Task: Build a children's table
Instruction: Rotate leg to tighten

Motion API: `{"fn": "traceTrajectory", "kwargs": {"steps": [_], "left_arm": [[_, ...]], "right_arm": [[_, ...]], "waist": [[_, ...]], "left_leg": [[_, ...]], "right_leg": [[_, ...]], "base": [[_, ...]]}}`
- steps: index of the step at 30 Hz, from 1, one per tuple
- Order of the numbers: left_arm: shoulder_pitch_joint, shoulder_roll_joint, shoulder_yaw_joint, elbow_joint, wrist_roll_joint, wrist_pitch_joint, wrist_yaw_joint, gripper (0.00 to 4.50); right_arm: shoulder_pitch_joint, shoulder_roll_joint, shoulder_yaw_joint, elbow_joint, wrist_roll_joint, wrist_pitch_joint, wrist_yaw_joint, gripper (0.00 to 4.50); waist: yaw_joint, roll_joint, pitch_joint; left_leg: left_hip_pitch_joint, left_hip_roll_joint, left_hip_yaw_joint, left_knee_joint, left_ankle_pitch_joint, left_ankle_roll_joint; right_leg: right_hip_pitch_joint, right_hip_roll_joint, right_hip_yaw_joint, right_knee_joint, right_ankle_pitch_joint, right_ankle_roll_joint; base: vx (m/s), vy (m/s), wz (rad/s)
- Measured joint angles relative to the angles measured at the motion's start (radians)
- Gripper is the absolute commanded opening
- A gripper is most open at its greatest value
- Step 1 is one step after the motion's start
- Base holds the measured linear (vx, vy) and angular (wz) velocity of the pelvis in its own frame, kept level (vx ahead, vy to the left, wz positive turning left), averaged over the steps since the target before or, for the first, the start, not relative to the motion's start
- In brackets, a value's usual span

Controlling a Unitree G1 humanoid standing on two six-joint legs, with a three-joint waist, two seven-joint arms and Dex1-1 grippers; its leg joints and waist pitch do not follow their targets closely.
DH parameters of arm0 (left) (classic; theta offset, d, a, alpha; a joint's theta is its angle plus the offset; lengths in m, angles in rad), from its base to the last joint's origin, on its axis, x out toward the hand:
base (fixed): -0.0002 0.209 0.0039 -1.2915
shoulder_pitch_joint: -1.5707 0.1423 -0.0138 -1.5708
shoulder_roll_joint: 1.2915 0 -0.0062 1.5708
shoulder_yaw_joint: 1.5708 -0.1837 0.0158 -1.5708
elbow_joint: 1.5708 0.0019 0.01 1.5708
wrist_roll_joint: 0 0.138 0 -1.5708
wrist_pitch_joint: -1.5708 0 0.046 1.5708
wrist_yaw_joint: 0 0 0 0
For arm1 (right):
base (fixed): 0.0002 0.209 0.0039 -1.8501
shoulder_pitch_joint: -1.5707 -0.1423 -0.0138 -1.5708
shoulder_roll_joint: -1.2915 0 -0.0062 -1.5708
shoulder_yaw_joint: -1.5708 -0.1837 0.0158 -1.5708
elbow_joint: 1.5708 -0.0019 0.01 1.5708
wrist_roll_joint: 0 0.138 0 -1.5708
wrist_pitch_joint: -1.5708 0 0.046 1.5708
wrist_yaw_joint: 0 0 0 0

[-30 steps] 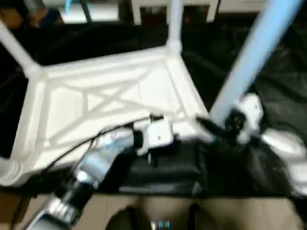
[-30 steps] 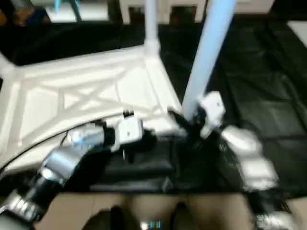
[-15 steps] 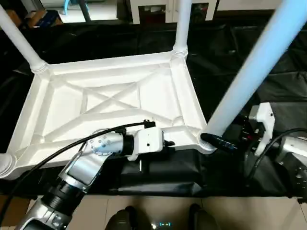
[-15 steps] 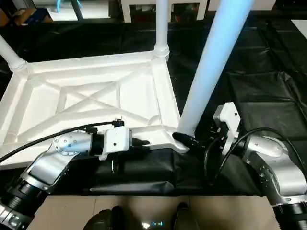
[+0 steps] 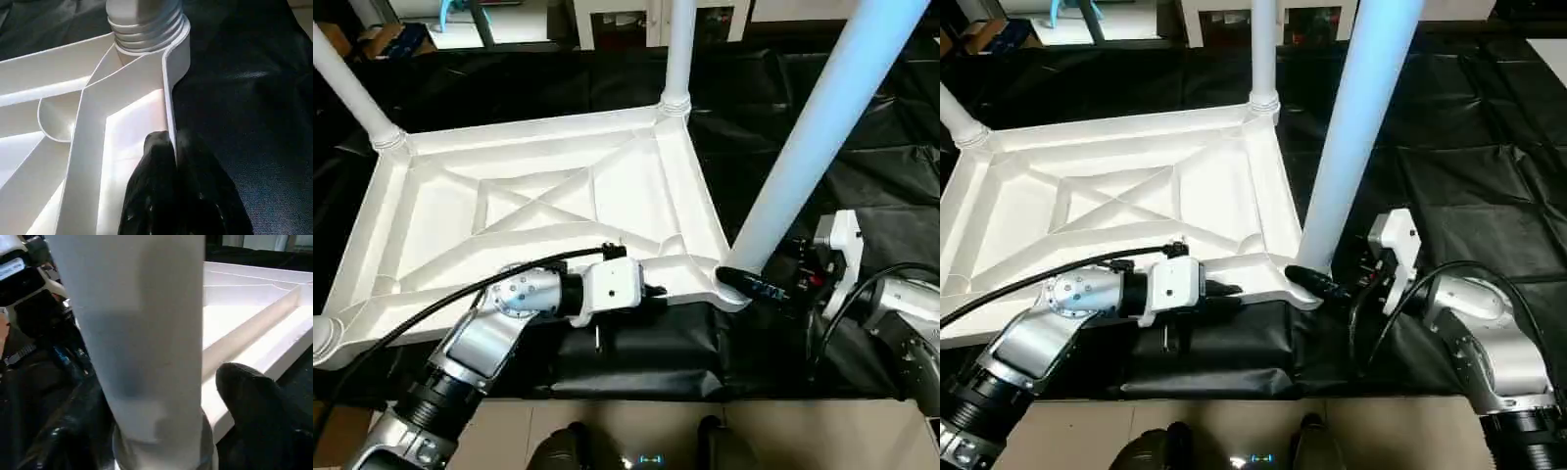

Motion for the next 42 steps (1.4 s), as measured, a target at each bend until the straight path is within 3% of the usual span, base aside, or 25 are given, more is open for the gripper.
{"fn": "traceTrajectory", "kwargs": {"steps": [11,16,21,24,30,34,38,40,42], "left_arm": [[-0.002,0.001,0.0,0.008,0.0,0.0,0.001,0.0],[-0.016,-0.004,0.004,0.027,0.038,0.002,0.047,0.0],[-0.086,-0.071,-0.002,0.092,0.155,0.063,0.189,0.0],[-0.163,-0.164,-0.007,0.196,0.238,0.135,0.315,0.0],[-0.256,-0.294,-0.02,0.337,0.283,0.17,0.454,0.0],[-0.265,-0.293,-0.02,0.351,0.291,0.166,0.463,0.0],[-0.23,-0.25,-0.02,0.317,0.284,0.114,0.446,0.0],[-0.209,-0.228,-0.02,0.293,0.266,0.092,0.415,0.0],[-0.167,-0.188,-0.019,0.243,0.215,0.058,0.34,0.0]], "right_arm": [[0.009,0.021,0.0,-0.001,0.003,-0.002,0.006,2.48],[-0.01,0.091,0.001,0.024,-0.078,-0.041,-0.104,2.14],[-0.117,0.241,0.013,0.136,-0.173,-0.059,-0.397,1.97],[-0.244,0.372,0.021,0.3,-0.263,-0.118,-0.686,1.95],[-0.382,0.474,-0.003,0.528,-0.316,-0.227,-0.971,1.93],[-0.408,0.487,-0.012,0.585,-0.316,-0.27,-0.972,1.93],[-0.381,0.452,-0.024,0.556,-0.297,-0.278,-0.803,1.93],[-0.345,0.423,-0.02,0.513,-0.282,-0.279,-0.729,2.63],[-0.27,0.351,-0.004,0.414,-0.233,-0.26,-0.603,2.65]], "waist": [[-0.003,0.0,0.0],[-0.017,-0.004,-0.002],[-0.038,-0.015,-0.005],[-0.049,-0.022,-0.004],[-0.05,-0.028,-0.003],[-0.05,-0.03,-0.003],[-0.05,-0.03,-0.002],[-0.046,-0.029,-0.002],[-0.034,-0.024,-0.002]], "left_leg": [[0.0,0.0,0.0,0.005,-0.001,-0.001],[0.001,0.0,-0.001,0.007,-0.001,-0.001],[0.001,0.0,-0.006,0.008,0.0,-0.003],[0.0,-0.001,-0.011,0.009,0.002,-0.007],[-0.001,-0.002,-0.014,0.009,0.002,-0.007],[-0.001,-0.002,-0.014,0.008,0.002,-0.007],[-0.001,-0.002,-0.013,0.007,0.002,-0.007],[-0.001,-0.002,-0.012,0.005,0.002,-0.007],[0.0,-0.001,-0.011,0.001,0.002,-0.007]], "right_leg": [[0.0,0.0,0.0,0.004,0.0,0.0],[0.0,0.001,0.0,0.006,0.0,0.0],[0.001,0.002,-0.001,0.005,-0.004,0.006],[0.0,0.002,-0.002,0.003,-0.005,0.008],[0.001,0.002,-0.004,-0.007,-0.005,0.008],[0.001,0.002,-0.005,-0.011,-0.005,0.008],[0.001,0.003,-0.005,-0.012,-0.003,0.005],[0.001,0.003,-0.004,-0.012,-0.001,0.002],[0.001,0.002,-0.004,-0.012,0.004,-0.004]], "base": [[0.0,0.0,0.0],[0.0,0.0,0.0],[0.0,0.0,0.0],[-0.039,0.003,-0.03],[-0.01,0.001,-0.01],[0.0,0.0,0.0],[0.0,0.0,0.0],[0.0,0.0,0.0],[0.03,-0.009,0.04]]}}
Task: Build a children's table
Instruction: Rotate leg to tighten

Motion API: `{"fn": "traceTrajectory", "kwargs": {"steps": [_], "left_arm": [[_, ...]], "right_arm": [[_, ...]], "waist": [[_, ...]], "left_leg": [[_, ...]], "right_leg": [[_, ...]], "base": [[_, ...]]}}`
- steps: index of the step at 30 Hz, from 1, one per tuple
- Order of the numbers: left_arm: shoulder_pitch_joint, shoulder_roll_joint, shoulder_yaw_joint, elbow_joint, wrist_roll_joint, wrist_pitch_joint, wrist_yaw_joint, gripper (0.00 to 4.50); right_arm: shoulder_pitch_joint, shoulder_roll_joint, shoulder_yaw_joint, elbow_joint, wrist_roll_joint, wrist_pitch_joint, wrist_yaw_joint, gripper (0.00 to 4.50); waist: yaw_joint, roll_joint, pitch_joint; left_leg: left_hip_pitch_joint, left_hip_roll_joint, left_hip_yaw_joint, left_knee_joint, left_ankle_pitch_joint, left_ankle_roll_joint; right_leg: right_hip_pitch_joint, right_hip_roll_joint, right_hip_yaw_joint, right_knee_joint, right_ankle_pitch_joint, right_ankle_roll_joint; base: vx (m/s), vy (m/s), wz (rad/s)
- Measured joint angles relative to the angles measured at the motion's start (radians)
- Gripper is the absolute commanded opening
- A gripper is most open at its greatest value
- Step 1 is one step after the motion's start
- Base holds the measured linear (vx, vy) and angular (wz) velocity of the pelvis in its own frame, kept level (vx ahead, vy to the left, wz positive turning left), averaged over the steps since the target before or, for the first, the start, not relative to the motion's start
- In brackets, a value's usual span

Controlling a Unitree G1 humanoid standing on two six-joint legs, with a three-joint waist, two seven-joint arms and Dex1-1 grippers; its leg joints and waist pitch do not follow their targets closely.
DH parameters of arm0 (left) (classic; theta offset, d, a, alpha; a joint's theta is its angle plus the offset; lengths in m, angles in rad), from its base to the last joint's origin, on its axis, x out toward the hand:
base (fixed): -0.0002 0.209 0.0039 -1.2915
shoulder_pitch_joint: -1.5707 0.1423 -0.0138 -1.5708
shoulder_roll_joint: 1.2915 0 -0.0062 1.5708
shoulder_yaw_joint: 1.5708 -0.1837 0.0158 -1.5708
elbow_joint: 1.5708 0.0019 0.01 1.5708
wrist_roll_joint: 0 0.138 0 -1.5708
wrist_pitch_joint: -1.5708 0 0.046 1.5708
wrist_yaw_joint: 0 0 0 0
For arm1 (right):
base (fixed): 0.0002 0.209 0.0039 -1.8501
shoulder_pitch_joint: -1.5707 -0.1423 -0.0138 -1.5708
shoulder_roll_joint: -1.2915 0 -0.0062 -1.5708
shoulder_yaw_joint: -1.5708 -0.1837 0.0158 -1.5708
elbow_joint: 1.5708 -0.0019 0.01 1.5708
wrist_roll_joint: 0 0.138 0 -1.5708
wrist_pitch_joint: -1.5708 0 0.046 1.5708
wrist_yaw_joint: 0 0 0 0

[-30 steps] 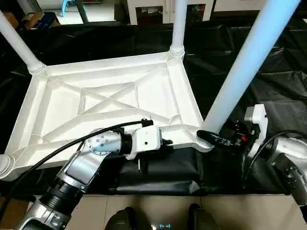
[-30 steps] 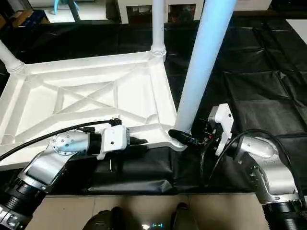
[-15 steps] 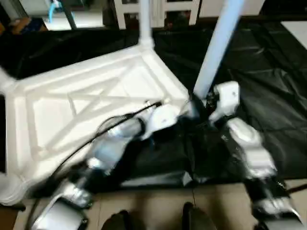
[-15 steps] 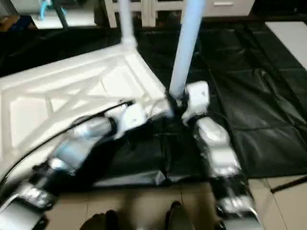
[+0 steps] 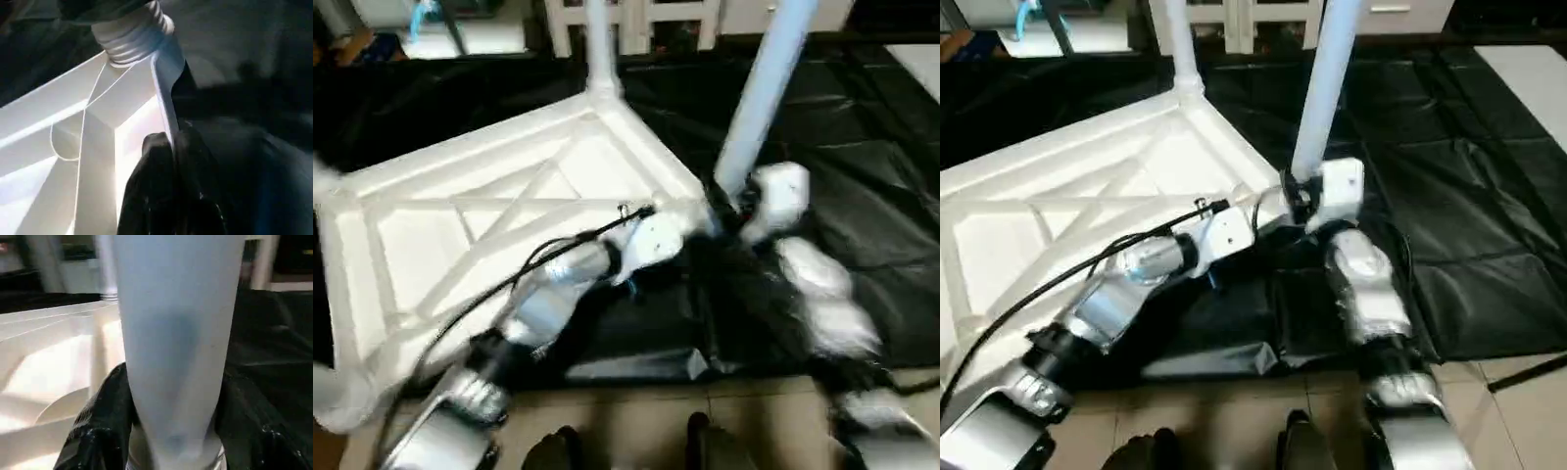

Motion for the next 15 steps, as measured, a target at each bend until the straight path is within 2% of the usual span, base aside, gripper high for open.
{"fn": "traceTrajectory", "kwargs": {"steps": [1,2,4,6,7,11,15], "left_arm": [[0.036,0.034,0.001,-0.059,-0.046,-0.026,-0.07,0.0],[0.063,0.062,0.006,-0.089,-0.077,-0.052,-0.115,0.0],[0.076,0.08,0.009,-0.111,-0.105,-0.058,-0.169,0.0],[0.133,0.118,0.001,-0.201,-0.153,-0.058,-0.236,0.0],[0.152,0.128,-0.002,-0.23,-0.17,-0.058,-0.256,0.0],[0.194,0.167,-0.006,-0.293,-0.222,-0.054,-0.313,0.0],[0.206,0.18,-0.002,-0.302,-0.238,-0.054,-0.331,0.0]], "right_arm": [[0.069,-0.07,0.012,-0.097,0.051,0.033,0.119,2.76],[0.11,-0.11,0.024,-0.153,0.085,0.053,0.197,2.92],[0.135,-0.145,0.024,-0.213,0.132,0.105,0.261,3.04],[0.223,-0.256,0.027,-0.345,0.195,0.178,0.388,3.1],[0.249,-0.282,0.027,-0.382,0.216,0.202,0.425,3.21],[0.327,-0.373,0.005,-0.487,0.279,0.279,0.533,3.58],[0.365,-0.413,-0.025,-0.524,0.313,0.311,0.565,3.99]], "waist": [[0.013,0.007,0.0],[0.021,0.01,0.0],[0.034,0.014,0.0],[0.053,0.024,0.0],[0.057,0.025,-0.001],[0.066,0.027,-0.001],[0.063,0.028,0.0]], "left_leg": [[0.0,0.0,0.001,-0.004,0.0,0.0],[0.001,0.0,0.003,-0.006,0.0,0.0],[-0.001,0.001,0.005,-0.005,0.0,0.001],[-0.001,0.002,0.008,-0.007,0.002,0.003],[-0.001,0.002,0.009,-0.006,0.003,0.006],[-0.002,0.002,0.009,-0.007,-0.001,0.011],[-0.001,0.002,0.009,-0.005,-0.001,0.01]], "right_leg": [[0.0,-0.001,0.001,0.0,0.001,0.0],[0.001,0.0,0.002,0.004,0.003,-0.003],[-0.001,0.0,0.002,0.008,0.004,-0.005],[0.0,-0.002,0.003,0.01,-0.002,0.004],[0.0,-0.002,0.003,0.011,-0.005,0.006],[-0.002,-0.002,0.002,0.013,-0.013,0.004],[-0.002,-0.002,0.002,0.017,-0.014,0.004]], "base": [[0.059,-0.018,0.08],[0.076,-0.021,0.13],[0.063,-0.017,0.11],[0.081,-0.004,0.07],[0.093,0.001,0.06],[0.045,0.001,0.01],[0.0,0.0,0.0]]}}
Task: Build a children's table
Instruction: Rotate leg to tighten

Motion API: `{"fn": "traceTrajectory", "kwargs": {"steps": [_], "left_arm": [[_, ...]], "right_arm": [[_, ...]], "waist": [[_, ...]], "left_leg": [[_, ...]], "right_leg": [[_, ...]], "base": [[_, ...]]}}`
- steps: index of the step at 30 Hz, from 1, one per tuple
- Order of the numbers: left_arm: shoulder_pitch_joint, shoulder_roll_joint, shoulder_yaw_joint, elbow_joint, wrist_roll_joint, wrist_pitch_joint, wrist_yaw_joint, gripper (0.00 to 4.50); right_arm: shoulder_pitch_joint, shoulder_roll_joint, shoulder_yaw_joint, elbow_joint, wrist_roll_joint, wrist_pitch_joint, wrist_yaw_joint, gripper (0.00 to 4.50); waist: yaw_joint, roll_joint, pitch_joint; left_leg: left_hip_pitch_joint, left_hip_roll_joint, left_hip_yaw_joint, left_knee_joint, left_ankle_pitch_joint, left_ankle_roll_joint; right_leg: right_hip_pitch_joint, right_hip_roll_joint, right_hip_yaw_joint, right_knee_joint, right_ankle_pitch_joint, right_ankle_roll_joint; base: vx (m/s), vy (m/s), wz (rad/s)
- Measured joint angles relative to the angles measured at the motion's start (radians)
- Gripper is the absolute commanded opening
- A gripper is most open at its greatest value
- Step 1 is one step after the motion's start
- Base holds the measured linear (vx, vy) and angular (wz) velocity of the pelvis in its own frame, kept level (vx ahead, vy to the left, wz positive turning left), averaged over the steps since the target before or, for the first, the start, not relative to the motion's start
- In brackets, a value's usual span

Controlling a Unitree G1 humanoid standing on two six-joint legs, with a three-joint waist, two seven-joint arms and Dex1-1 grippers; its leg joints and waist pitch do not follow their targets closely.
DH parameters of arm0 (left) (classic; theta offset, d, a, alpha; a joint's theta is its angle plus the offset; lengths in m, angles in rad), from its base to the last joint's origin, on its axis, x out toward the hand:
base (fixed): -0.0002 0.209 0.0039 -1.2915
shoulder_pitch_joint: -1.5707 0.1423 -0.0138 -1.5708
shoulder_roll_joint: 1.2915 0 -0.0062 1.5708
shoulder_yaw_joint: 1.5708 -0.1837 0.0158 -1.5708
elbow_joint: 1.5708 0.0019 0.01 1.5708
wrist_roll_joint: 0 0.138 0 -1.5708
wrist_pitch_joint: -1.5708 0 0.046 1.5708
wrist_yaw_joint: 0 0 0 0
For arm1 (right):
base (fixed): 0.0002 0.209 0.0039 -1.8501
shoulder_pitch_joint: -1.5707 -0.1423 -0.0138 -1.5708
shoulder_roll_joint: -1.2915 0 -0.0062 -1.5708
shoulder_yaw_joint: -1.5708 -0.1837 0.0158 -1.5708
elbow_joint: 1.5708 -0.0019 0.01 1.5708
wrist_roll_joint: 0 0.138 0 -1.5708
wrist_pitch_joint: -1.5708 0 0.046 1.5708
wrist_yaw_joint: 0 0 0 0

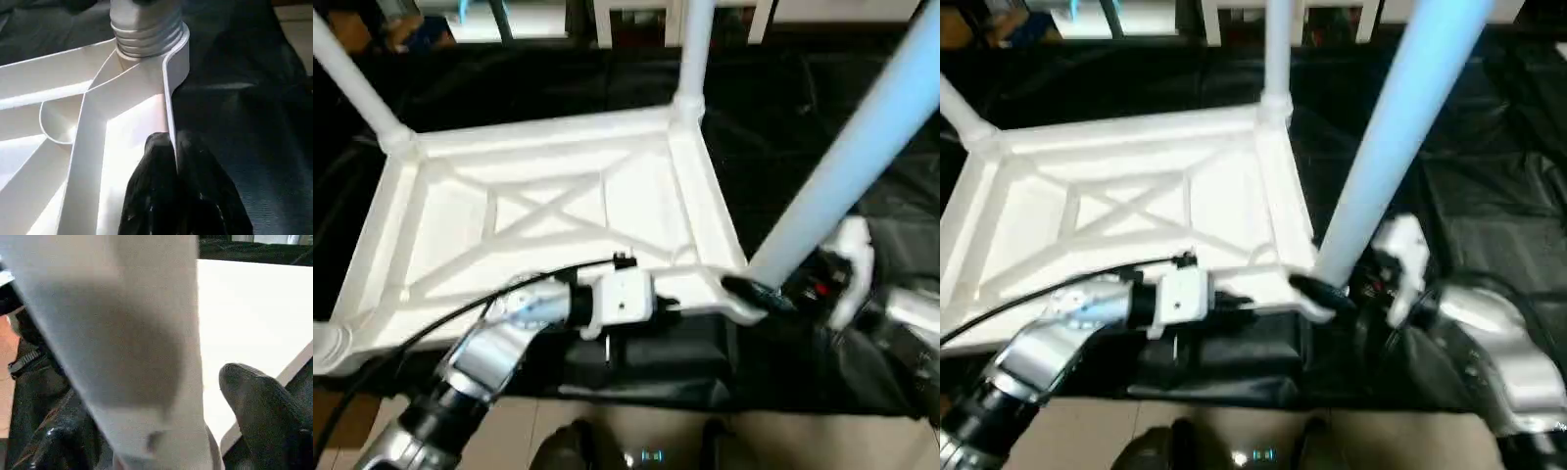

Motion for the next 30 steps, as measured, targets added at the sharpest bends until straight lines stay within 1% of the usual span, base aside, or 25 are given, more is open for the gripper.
{"fn": "traceTrajectory", "kwargs": {"steps": [2,8,9,10,13,16,18,21,23,24,25,26,30], "left_arm": [[0.002,0.0,0.002,0.0,-0.002,0.0,-0.006,0.0],[0.006,0.01,0.003,-0.01,-0.016,0.01,-0.007,0.0],[0.008,0.012,0.003,-0.012,-0.018,0.011,-0.008,0.0],[0.008,0.012,0.003,-0.013,-0.019,0.013,-0.008,0.0],[0.008,0.012,0.009,-0.013,-0.019,0.015,-0.008,0.0],[0.008,0.013,0.014,-0.012,-0.019,0.016,-0.007,0.0],[0.008,0.014,0.016,-0.012,-0.019,0.017,-0.007,0.0],[0.008,0.015,0.015,-0.012,-0.019,0.017,-0.007,0.0],[0.008,0.016,0.015,-0.011,-0.019,0.017,-0.007,0.0],[0.008,0.016,0.015,-0.01,-0.019,0.017,-0.007,0.0],[0.008,0.016,0.015,-0.009,-0.018,0.017,-0.006,0.0],[0.008,0.016,0.014,-0.008,-0.018,0.017,-0.006,0.0],[0.006,0.018,0.01,-0.005,-0.017,0.017,-0.006,0.0]], "right_arm": [[0.004,-0.004,-0.005,-0.002,0.0,0.001,-0.001,3.99],[0.003,0.005,-0.005,-0.01,-0.001,0.001,-0.004,3.99],[0.003,0.011,-0.005,-0.009,-0.001,0.002,-0.004,3.75],[0.003,0.016,-0.004,-0.009,-0.001,0.002,-0.003,3.75],[-0.004,0.028,-0.002,-0.005,-0.001,0.007,-0.001,3.39],[-0.015,0.029,0.007,-0.004,-0.001,0.009,0.002,3.28],[-0.017,0.03,0.008,-0.004,-0.001,0.013,0.006,3.0],[-0.017,0.034,0.009,-0.004,-0.001,0.016,0.017,2.87],[-0.017,0.038,0.009,-0.004,-0.002,0.017,0.018,2.61],[-0.017,0.038,0.009,-0.004,-0.003,0.017,0.018,2.61],[-0.017,0.038,0.01,-0.005,-0.005,0.017,0.019,2.5],[-0.017,0.04,0.01,-0.005,-0.008,0.016,0.019,2.5],[-0.017,0.05,0.01,-0.003,-0.024,0.001,0.017,2.25]], "waist": [[-0.004,0.0,0.0],[-0.013,0.0,0.0],[-0.015,0.0,0.0],[-0.016,0.0,0.0],[-0.021,0.0,0.0],[-0.023,0.0,0.0],[-0.024,0.0,0.0],[-0.024,0.0,0.0],[-0.024,0.0,0.0],[-0.023,0.0,0.0],[-0.024,0.0,0.0],[-0.024,0.0,0.0],[-0.024,0.0,0.0]], "left_leg": [[0.0,0.0,0.0,0.0,-0.003,-0.005],[0.0,0.0,0.0,0.002,-0.003,-0.005],[-0.001,0.0,0.0,0.002,-0.003,-0.005],[-0.001,-0.001,0.0,0.002,-0.002,-0.005],[-0.001,-0.001,0.0,0.002,-0.001,-0.003],[-0.001,-0.001,0.0,0.002,0.0,0.0],[-0.001,-0.001,0.0,0.002,0.0,0.0],[-0.001,-0.001,-0.001,0.003,0.0,0.0],[-0.001,-0.001,-0.001,0.003,0.0,0.0],[-0.001,-0.001,-0.001,0.004,0.0,0.0],[-0.001,-0.001,-0.001,0.004,0.0,0.0],[-0.001,-0.001,-0.001,0.005,0.0,0.0],[-0.001,0.0,-0.001,0.008,0.0,0.0]], "right_leg": [[0.0,0.0,0.001,0.0,0.0,0.0],[0.001,0.0,0.003,0.001,0.0,0.001],[0.001,0.0,0.003,0.001,0.0,0.001],[0.001,0.0,0.003,0.001,0.0,0.001],[0.001,0.0,0.002,0.001,0.0,0.001],[0.001,0.0,0.001,0.001,0.0,0.001],[0.001,0.001,0.001,0.001,0.0,0.001],[0.001,0.001,0.001,0.002,0.0,0.001],[0.001,0.001,0.002,0.002,0.0,0.001],[0.001,0.001,0.001,0.002,0.0,0.001],[0.001,0.001,0.001,0.002,0.0,0.001],[0.001,0.001,0.002,0.003,0.0,0.001],[0.001,0.001,0.002,0.005,0.0,0.001]], "base": [[0.0,0.0,0.0],[0.0,0.0,0.0],[0.0,0.0,0.0],[0.0,0.0,0.0],[0.0,0.0,0.0],[0.0,0.0,0.0],[0.0,0.0,0.0],[0.0,0.0,0.0],[0.0,0.0,0.0],[0.0,0.0,0.0],[0.0,0.0,0.0],[0.0,0.0,0.0],[0.0,0.0,0.0]]}}
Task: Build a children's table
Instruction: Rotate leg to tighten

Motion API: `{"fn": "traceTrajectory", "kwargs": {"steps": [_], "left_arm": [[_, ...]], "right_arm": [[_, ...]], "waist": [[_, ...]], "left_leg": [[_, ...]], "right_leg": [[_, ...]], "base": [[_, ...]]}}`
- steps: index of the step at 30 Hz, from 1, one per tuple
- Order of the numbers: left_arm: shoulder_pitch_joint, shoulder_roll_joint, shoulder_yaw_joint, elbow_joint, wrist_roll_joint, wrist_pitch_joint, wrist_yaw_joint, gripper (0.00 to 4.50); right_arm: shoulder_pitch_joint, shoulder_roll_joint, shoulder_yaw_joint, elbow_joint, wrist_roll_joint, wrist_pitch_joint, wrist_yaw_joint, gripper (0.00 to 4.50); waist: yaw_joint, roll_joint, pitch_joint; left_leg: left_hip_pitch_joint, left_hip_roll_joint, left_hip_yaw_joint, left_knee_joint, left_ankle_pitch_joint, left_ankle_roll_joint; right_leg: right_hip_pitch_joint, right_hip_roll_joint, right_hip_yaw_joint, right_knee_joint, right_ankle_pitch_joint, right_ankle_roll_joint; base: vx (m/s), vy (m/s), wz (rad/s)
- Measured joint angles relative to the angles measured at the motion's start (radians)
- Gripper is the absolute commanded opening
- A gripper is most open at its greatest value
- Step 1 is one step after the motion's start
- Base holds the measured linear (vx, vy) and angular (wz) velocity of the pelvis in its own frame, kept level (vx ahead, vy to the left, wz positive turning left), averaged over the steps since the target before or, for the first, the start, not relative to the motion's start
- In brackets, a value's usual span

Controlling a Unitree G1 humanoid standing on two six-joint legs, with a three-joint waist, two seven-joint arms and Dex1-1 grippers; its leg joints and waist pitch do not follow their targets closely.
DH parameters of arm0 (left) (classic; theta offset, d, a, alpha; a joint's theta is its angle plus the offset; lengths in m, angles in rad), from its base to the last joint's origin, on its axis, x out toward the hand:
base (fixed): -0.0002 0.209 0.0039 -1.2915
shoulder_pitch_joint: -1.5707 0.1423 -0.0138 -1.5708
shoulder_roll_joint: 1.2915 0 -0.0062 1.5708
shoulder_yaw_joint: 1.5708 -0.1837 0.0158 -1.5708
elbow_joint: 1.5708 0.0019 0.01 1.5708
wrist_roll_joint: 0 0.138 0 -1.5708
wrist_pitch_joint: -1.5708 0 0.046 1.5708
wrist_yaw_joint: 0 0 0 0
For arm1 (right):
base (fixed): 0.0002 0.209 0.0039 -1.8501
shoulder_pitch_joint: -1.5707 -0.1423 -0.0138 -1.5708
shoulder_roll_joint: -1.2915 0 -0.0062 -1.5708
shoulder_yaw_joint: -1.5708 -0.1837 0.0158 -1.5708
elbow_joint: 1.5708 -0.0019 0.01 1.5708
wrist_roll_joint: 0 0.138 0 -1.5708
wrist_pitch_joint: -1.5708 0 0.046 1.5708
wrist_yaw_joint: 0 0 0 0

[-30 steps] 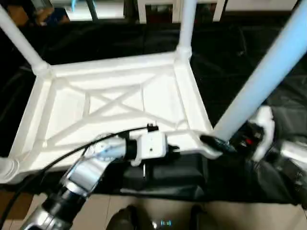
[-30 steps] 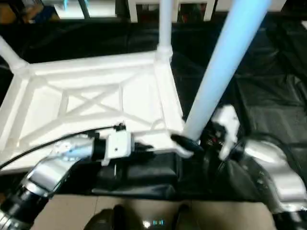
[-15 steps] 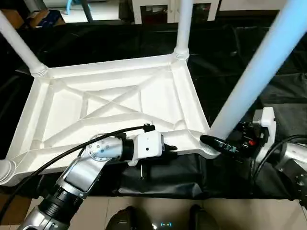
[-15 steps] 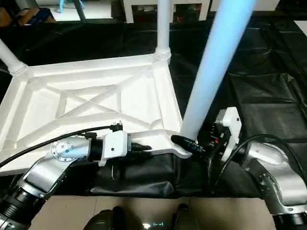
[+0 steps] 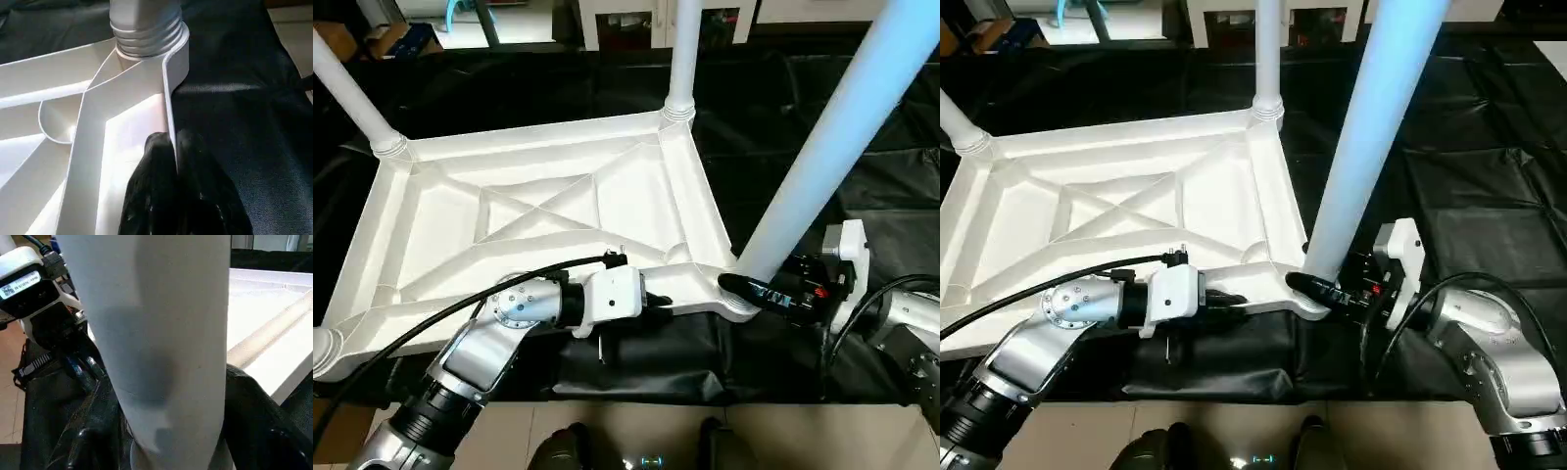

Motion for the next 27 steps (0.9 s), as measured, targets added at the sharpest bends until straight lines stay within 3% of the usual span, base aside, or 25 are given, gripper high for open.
{"fn": "traceTrajectory", "kwargs": {"steps": [4,10,15,18,20,23,26,27], "left_arm": [[-0.004,0.003,-0.001,0.006,0.011,-0.003,0.008,0.0],[-0.085,-0.047,-0.015,0.095,0.149,0.019,0.157,0.0],[-0.223,-0.201,-0.019,0.257,0.24,0.16,0.332,0.0],[-0.28,-0.295,-0.02,0.342,0.266,0.21,0.421,0.0],[-0.305,-0.336,-0.018,0.392,0.27,0.214,0.46,0.0],[-0.304,-0.344,-0.012,0.402,0.27,0.21,0.468,0.0],[-0.281,-0.313,-0.014,0.379,0.268,0.18,0.457,0.0],[-0.263,-0.29,-0.018,0.355,0.265,0.161,0.439,0.0]], "right_arm": [[0.0,0.022,0.001,0.005,-0.034,-0.014,-0.022,2.15],[-0.116,0.157,0.043,0.121,-0.188,-0.074,-0.295,2.01],[-0.322,0.365,0.046,0.389,-0.315,-0.143,-0.714,1.95],[-0.42,0.444,0.019,0.55,-0.346,-0.213,-0.903,1.95],[-0.47,0.472,0.0,0.641,-0.352,-0.26,-0.98,1.95],[-0.485,0.484,-0.008,0.685,-0.357,-0.292,-0.986,1.95],[-0.47,0.466,-0.019,0.677,-0.349,-0.313,-0.87,1.95],[-0.447,0.445,-0.015,0.652,-0.342,-0.32,-0.801,2.51]], "waist": [[-0.003,-0.001,0.0],[-0.016,-0.008,-0.004],[-0.04,-0.019,-0.006],[-0.046,-0.022,-0.005],[-0.05,-0.031,-0.005],[-0.053,-0.041,-0.006],[-0.054,-0.043,-0.006],[-0.053,-0.043,-0.006]], "left_leg": [[0.0,0.0,-0.001,0.003,0.0,-0.001],[0.002,0.0,-0.004,0.008,-0.003,-0.006],[0.001,-0.001,-0.009,0.009,0.001,-0.012],[0.0,-0.002,-0.01,0.008,0.001,-0.012],[0.0,-0.002,-0.01,0.009,0.001,-0.012],[0.0,-0.002,-0.011,0.009,0.001,-0.012],[0.0,-0.002,-0.011,0.008,0.001,-0.012],[0.0,-0.002,-0.011,0.007,0.001,-0.012]], "right_leg": [[0.0,0.0,0.0,0.003,0.0,0.0],[0.001,0.0,0.0,0.008,-0.004,0.006],[0.001,0.001,-0.001,0.004,-0.005,0.008],[0.001,0.001,-0.002,-0.005,-0.005,0.008],[0.001,0.001,-0.002,-0.006,-0.005,0.007],[0.001,0.002,-0.004,-0.006,-0.004,0.007],[0.001,0.002,-0.004,-0.006,-0.003,0.006],[0.001,0.002,-0.004,-0.006,-0.002,0.004]], "base": [[0.0,0.0,0.0],[0.0,0.0,0.0],[-0.025,0.004,-0.02],[-0.02,0.005,-0.02],[0.0,0.0,0.0],[0.0,0.0,0.0],[0.0,0.0,0.0],[0.0,0.0,0.0]]}}
